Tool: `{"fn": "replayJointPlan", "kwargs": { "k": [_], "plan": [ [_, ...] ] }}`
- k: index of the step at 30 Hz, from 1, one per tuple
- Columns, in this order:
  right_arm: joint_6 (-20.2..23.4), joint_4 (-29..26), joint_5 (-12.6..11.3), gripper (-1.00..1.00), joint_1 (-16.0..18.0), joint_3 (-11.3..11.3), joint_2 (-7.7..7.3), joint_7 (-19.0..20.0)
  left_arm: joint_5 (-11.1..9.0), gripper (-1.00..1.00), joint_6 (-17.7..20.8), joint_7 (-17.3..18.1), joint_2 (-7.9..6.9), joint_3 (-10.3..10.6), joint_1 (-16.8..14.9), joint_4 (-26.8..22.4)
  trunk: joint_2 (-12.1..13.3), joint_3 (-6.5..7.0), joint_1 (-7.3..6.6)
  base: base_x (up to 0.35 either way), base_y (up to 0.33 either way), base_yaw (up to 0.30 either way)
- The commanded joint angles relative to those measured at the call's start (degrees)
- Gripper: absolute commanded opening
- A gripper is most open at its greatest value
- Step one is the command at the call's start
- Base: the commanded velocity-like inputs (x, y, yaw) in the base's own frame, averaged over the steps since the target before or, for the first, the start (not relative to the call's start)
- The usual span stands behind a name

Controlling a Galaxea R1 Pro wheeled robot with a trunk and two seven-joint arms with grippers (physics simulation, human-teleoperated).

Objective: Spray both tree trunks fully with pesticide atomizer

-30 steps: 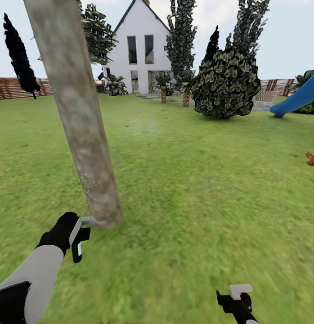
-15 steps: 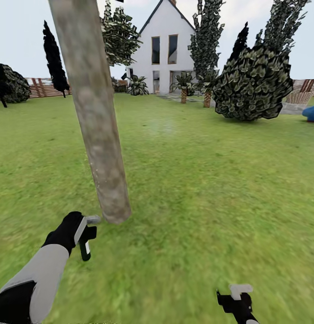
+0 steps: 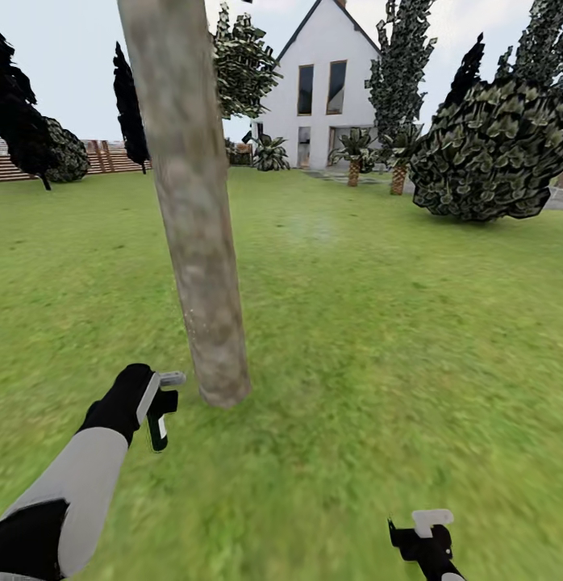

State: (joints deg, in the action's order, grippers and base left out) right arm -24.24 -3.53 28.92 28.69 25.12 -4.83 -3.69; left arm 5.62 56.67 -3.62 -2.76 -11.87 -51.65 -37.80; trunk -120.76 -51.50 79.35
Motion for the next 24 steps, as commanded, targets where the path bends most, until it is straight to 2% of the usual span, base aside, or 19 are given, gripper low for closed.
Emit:
{"fn": "replayJointPlan", "kwargs": {
  "k": [1,9,19,24],
  "plan": [
    [-0.19,0.10,0.61,1.00,0.05,0.28,-0.01,-0.29,0.62,-1.00,0.34,0.29,0.05,-0.17,-0.38,0.11,-0.02,-0.06,0.02,0.301,-0.124,0.002],
    [-0.19,0.14,0.61,1.00,0.05,0.28,-0.16,-0.35,0.62,-1.00,1.05,0.37,0.05,-0.17,-0.81,-0.16,-0.02,-0.06,0.02,0.251,-0.177,0.000],
    [-0.19,0.02,0.61,1.00,0.05,0.28,-0.10,-0.31,0.62,-1.00,1.21,0.37,-0.28,-0.11,-1.07,-0.25,-0.02,-0.06,0.02,0.135,-0.253,0.000],
    [-0.19,0.01,0.61,1.00,0.05,0.28,-0.09,-0.26,0.62,-1.00,1.33,0.37,-0.56,-0.11,-1.08,-0.32,-0.02,-0.06,0.02,0.078,-0.266,-0.188]
  ]
}}
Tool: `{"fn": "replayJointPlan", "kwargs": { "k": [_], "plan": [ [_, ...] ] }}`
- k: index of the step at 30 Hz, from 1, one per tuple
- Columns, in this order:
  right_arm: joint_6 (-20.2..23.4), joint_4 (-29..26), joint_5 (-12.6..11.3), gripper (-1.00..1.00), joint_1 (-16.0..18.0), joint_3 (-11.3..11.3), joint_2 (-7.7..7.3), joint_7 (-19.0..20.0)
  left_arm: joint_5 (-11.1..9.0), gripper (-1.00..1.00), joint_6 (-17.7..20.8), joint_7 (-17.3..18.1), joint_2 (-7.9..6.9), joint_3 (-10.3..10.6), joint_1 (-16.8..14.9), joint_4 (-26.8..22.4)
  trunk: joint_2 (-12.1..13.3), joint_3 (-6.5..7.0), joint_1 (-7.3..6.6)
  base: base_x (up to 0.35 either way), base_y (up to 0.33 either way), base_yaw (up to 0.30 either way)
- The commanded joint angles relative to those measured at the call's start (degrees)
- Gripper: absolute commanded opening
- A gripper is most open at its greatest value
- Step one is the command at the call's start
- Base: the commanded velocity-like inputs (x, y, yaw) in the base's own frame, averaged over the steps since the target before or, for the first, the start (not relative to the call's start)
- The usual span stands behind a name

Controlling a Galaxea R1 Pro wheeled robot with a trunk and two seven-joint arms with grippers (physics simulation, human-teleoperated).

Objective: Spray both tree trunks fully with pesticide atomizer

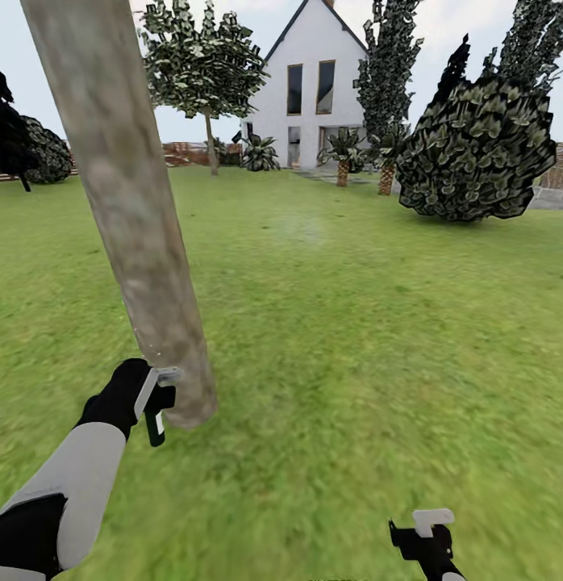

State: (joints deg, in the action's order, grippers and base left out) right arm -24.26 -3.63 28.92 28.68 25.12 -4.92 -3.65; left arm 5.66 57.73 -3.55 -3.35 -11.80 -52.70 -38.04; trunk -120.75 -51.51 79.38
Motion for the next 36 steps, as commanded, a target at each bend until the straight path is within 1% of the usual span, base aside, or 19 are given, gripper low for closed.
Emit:
{"fn": "replayJointPlan", "kwargs": {
  "k": [1,6,10,11,14,15,16,17,19,22,23,25,27,28,30,32,33,34,36],
  "plan": [
    [-0.18,0.12,0.61,1.00,0.06,0.28,0.00,-0.31,0.58,-1.00,0.27,0.30,-0.02,-0.18,-0.03,-0.14,-0.02,-0.05,-0.01,-0.089,-0.267,-0.122],
    [-0.18,0.12,0.61,1.00,0.06,0.28,0.00,-0.31,0.58,-1.00,0.45,0.30,-0.37,-0.23,-2.49,-0.18,-0.02,-0.05,-0.01,-0.229,-0.210,-0.017],
    [-0.18,0.12,0.61,1.00,0.06,0.28,0.00,-0.31,0.66,-1.00,0.85,0.30,-0.67,-0.21,-3.36,-0.16,-0.02,-0.05,-0.01,-0.095,-0.046,-0.001],
    [-0.18,0.12,0.61,1.00,0.06,0.28,0.00,-0.31,0.62,-1.00,0.87,0.30,-1.15,-0.26,-3.92,-0.13,-0.02,-0.05,-0.01,-0.013,-0.006,0.000],
    [-0.18,0.12,0.61,1.00,0.06,0.28,0.00,-0.32,0.69,-1.00,1.14,0.30,-2.83,-0.29,-7.79,0.65,-0.02,-0.05,-0.01,-0.003,-0.002,0.153],
    [-0.18,0.12,0.61,1.00,0.06,0.28,0.00,-0.31,0.63,-1.00,1.21,0.31,-5.27,-0.48,-8.38,0.79,-0.02,-0.05,-0.01,0.000,0.000,0.262],
    [-0.18,0.15,0.61,1.00,0.06,0.28,0.00,-0.32,0.61,-1.00,1.22,0.31,-6.36,-0.54,-8.54,0.82,-0.02,-0.05,-0.01,0.000,0.000,0.269],
    [-0.18,0.18,0.61,1.00,0.06,0.28,0.00,-0.31,0.59,-1.00,1.23,0.34,-6.84,-0.43,-8.59,0.86,-0.02,-0.05,-0.01,0.000,0.000,0.273],
    [-0.18,0.20,0.61,1.00,0.06,0.27,0.00,-0.33,0.58,-1.00,1.24,0.37,-6.33,-0.34,-8.64,1.47,-0.02,-0.05,-0.01,0.000,0.000,0.243],
    [-0.18,0.19,0.61,1.00,0.06,0.28,0.00,-0.33,0.58,-1.00,1.24,0.39,-3.48,-0.20,-8.74,2.17,-0.02,-0.05,-0.01,0.000,0.000,0.069],
    [-0.18,0.16,0.61,1.00,0.06,0.28,0.00,-0.32,0.58,-1.00,1.24,0.38,-1.81,-0.15,-9.36,2.34,-0.02,-0.05,-0.01,0.000,0.000,0.012],
    [-0.18,0.13,0.61,1.00,0.06,0.28,0.00,-0.31,0.56,-1.00,1.24,0.38,-1.08,-0.16,-10.51,3.61,-0.02,-0.05,-0.01,0.000,0.000,0.005],
    [-0.18,0.12,0.61,1.00,0.06,0.28,0.00,-0.33,0.56,-1.00,1.24,0.39,-1.36,-0.12,-10.91,4.89,-0.02,-0.05,-0.01,0.000,0.000,0.002],
    [-0.18,0.12,0.61,1.00,0.06,0.28,-0.05,-0.35,0.56,-1.00,1.31,0.39,-1.93,-0.07,-11.37,5.53,-0.02,-0.05,-0.01,0.000,0.000,0.000],
    [-0.18,0.12,0.61,1.00,0.06,0.28,-0.08,-0.33,0.58,-1.00,1.75,0.41,-4.48,0.02,-13.13,7.66,-0.02,-0.05,-0.01,0.000,0.000,0.000],
    [-0.18,0.12,0.61,1.00,0.06,0.28,-0.08,-0.37,0.61,-1.00,1.89,0.81,-8.06,0.08,-15.29,11.81,-0.02,-0.05,-0.01,0.000,0.000,0.000],
    [-0.18,0.12,0.61,1.00,0.06,0.28,-0.09,-0.39,0.74,-1.00,1.88,2.11,-10.28,0.22,-17.06,15.46,-0.02,-0.05,-0.01,0.000,0.000,0.000],
    [-0.18,0.12,0.61,1.00,0.06,0.28,-0.09,-0.39,0.91,-1.00,1.79,3.11,-11.03,0.71,-17.69,16.61,-0.02,-0.05,-0.01,0.000,0.000,0.000],
    [-0.18,0.12,0.61,1.00,0.06,0.28,-0.09,-0.38,0.97,-1.00,1.83,4.17,-11.46,3.51,-18.22,17.51,-0.02,-0.05,-0.01,0.000,0.000,0.000]
  ]
}}
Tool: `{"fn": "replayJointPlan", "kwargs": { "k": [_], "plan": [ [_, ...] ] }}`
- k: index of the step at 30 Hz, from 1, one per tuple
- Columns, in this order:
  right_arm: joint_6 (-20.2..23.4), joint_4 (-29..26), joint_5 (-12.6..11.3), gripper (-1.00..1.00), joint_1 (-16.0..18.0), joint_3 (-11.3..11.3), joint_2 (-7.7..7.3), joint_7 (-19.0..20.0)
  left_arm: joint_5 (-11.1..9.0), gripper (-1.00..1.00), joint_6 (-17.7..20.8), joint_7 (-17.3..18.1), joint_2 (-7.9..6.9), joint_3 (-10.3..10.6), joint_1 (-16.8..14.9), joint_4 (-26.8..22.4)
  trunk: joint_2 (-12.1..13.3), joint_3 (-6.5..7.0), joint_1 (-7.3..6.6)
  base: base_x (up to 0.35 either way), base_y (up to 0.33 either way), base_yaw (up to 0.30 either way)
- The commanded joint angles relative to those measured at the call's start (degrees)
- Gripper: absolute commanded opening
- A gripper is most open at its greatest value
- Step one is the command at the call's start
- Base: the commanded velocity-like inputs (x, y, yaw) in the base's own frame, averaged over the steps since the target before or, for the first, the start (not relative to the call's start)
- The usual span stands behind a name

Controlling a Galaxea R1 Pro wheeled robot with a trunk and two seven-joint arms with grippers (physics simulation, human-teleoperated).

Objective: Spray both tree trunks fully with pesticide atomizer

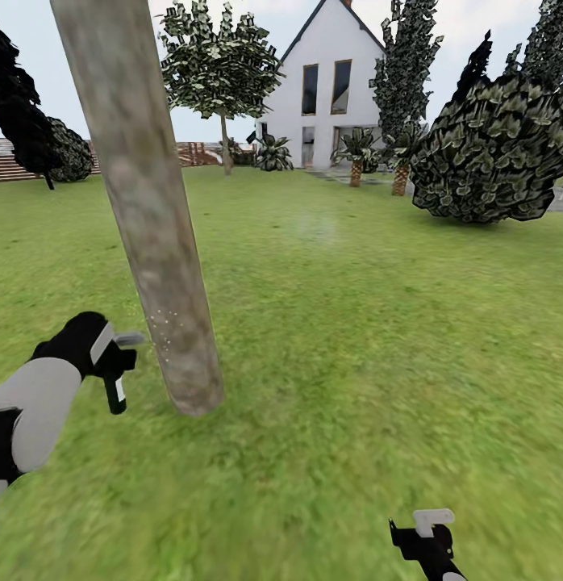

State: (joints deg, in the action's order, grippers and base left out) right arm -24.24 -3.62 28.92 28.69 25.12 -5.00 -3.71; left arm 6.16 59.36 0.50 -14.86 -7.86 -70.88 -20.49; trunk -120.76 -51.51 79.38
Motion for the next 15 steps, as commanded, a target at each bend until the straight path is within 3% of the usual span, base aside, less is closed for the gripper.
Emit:
{"fn": "replayJointPlan", "kwargs": {
  "k": [1,3,7,11,15],
  "plan": [
    [-0.20,0.10,0.61,1.00,0.05,0.28,-0.01,-0.33,0.44,-1.00,0.25,0.28,0.23,0.53,-0.11,0.07,-0.02,-0.05,-0.01,0.000,0.000,0.000],
    [-0.20,0.10,0.61,1.00,0.05,0.28,-0.01,-0.33,0.19,-1.00,0.30,1.08,1.21,1.94,-0.27,0.32,-0.02,-0.05,-0.01,0.000,0.000,0.000],
    [-0.20,0.10,0.61,1.00,0.05,0.28,-0.01,-0.29,0.29,-1.00,0.24,7.96,2.14,2.56,-0.97,0.50,-0.02,-0.05,-0.01,0.000,0.000,0.000],
    [-0.20,0.12,0.61,1.00,0.05,0.28,-0.01,-0.29,0.47,-1.00,0.21,8.99,1.50,2.81,-1.12,0.59,-0.02,-0.05,-0.01,0.000,0.000,0.000],
    [-0.20,0.19,0.61,1.00,0.05,0.28,-0.01,-0.31,0.52,-1.00,0.31,9.08,2.14,4.37,-1.10,0.68,-0.02,-0.05,-0.01,0.000,-0.114,0.000]
  ]
}}
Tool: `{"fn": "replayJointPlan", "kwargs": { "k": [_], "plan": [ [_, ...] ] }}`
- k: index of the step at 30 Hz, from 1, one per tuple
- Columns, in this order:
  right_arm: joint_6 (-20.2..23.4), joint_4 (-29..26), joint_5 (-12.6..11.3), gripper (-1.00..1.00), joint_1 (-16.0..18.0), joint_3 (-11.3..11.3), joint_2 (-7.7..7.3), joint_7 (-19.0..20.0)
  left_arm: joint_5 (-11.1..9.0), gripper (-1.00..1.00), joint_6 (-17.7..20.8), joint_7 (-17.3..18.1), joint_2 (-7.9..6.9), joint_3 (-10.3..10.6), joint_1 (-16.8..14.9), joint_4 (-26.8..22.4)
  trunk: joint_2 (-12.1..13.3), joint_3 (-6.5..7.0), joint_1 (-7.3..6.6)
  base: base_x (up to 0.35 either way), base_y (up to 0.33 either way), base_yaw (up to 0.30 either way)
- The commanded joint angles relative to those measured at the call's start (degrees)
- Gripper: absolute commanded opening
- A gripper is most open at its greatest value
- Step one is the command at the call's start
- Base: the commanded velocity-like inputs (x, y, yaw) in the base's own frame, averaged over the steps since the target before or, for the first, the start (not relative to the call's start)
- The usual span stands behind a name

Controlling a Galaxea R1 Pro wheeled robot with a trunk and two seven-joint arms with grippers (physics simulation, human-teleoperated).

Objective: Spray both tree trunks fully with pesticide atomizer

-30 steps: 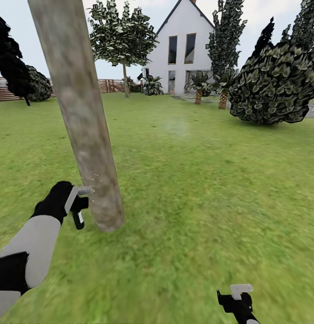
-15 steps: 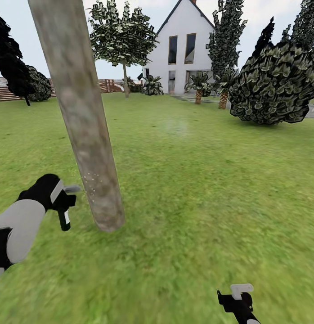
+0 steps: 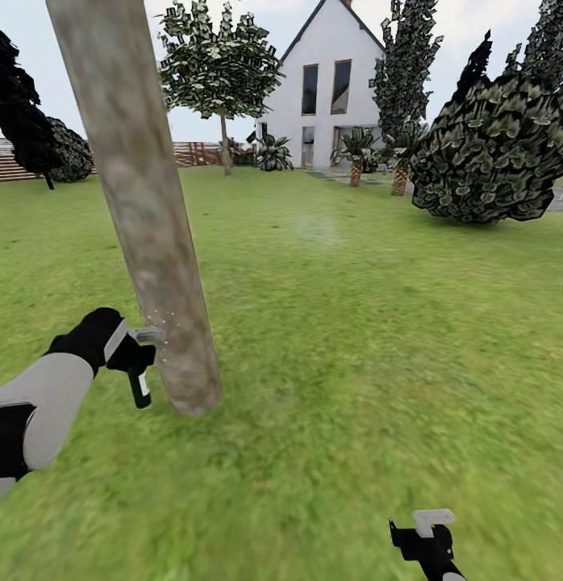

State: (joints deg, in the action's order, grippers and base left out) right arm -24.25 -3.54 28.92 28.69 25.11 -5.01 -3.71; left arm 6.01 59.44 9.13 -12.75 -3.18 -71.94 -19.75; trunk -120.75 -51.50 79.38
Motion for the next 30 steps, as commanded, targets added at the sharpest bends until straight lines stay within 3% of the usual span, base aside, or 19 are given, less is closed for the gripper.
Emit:
{"fn": "replayJointPlan", "kwargs": {
  "k": [1,20,30],
  "plan": [
    [-0.19,0.11,0.61,1.00,0.05,0.29,0.00,-0.30,0.64,-1.00,0.22,0.45,0.11,-0.11,-0.04,-0.04,-0.02,-0.05,-0.01,0.000,-0.234,0.000],
    [-0.19,0.11,0.61,1.00,0.05,0.26,0.08,-0.31,0.54,-1.00,0.15,0.45,-0.23,0.19,-0.22,1.29,-0.02,-0.05,-0.01,-0.021,-0.271,0.004],
    [-0.10,0.11,0.61,1.00,0.05,0.22,0.08,-0.25,0.50,-1.00,0.15,0.45,-0.34,0.10,-0.22,1.21,-0.02,-0.05,-0.01,-0.054,-0.274,0.252]
  ]
}}
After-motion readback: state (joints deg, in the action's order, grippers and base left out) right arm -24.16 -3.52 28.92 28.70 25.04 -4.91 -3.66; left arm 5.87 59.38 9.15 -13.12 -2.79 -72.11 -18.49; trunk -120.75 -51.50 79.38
